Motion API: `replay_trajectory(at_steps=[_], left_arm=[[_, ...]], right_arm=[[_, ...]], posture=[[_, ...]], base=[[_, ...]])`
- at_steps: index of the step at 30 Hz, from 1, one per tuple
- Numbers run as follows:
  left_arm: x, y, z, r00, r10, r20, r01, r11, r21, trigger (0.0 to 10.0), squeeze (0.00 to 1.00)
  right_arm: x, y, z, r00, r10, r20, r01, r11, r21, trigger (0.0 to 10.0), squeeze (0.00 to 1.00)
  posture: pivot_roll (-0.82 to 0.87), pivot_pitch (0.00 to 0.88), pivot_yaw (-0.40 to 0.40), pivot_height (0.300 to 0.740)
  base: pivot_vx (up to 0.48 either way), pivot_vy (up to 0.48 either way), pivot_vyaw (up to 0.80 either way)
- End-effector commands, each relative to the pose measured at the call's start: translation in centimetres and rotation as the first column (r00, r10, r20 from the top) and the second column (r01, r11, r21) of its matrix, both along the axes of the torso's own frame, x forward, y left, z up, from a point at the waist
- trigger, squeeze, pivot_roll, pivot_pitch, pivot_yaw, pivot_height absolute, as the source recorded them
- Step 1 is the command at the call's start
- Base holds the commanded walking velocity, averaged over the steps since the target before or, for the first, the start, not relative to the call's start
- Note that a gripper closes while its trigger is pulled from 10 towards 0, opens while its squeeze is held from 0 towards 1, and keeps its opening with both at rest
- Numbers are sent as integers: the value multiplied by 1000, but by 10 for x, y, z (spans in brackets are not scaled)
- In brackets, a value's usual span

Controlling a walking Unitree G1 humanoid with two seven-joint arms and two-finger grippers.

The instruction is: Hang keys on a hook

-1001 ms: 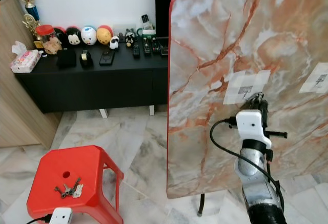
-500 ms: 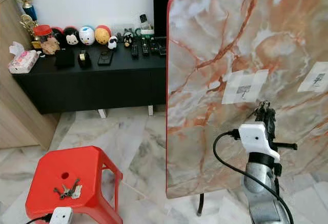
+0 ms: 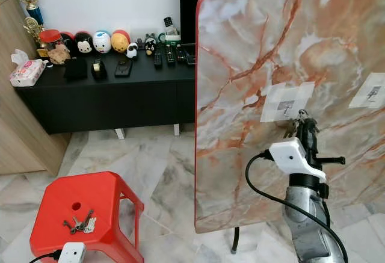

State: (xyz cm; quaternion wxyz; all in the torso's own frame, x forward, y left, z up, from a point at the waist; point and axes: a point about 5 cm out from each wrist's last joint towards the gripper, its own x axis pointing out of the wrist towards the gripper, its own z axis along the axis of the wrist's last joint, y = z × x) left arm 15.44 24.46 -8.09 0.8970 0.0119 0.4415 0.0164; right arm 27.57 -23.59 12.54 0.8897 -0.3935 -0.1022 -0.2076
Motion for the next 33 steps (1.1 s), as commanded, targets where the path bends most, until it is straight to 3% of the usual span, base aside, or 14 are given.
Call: replay_trajectory(at_steps=[1, 15, 18, 33], left_arm=[[-6, -1, -3, 1000, -5, -28, 5, 1000, 1, 10000, 0], [-6, 0, -3, 1000, -8, -29, 8, 1000, 2, 10000, 0], [-6, 0, -3, 1000, -9, -30, 9, 1000, 2, 10000, 0], [-6, -1, -3, 1000, -9, -29, 9, 1000, 2, 10000, 0]], right_arm=[[-3, 3, 3, 1000, 4, 9, -4, 1000, -3, 10000, 0], [-7, 8, -10, 996, 10, -84, -17, 996, -87, 10000, 0], [-5, 11, -14, 994, 21, -107, -28, 998, -61, 10000, 0], [2, 15, -6, 997, 27, -77, -34, 994, -101, 10000, 0]], posture=[[47, 0, -47, 740], [46, 0, -46, 740], [48, 0, -48, 740], [46, 0, -49, 740]], base=[[0, 0, 0], [0, 0, 0], [0, 0, 0], [0, 0, 0]])
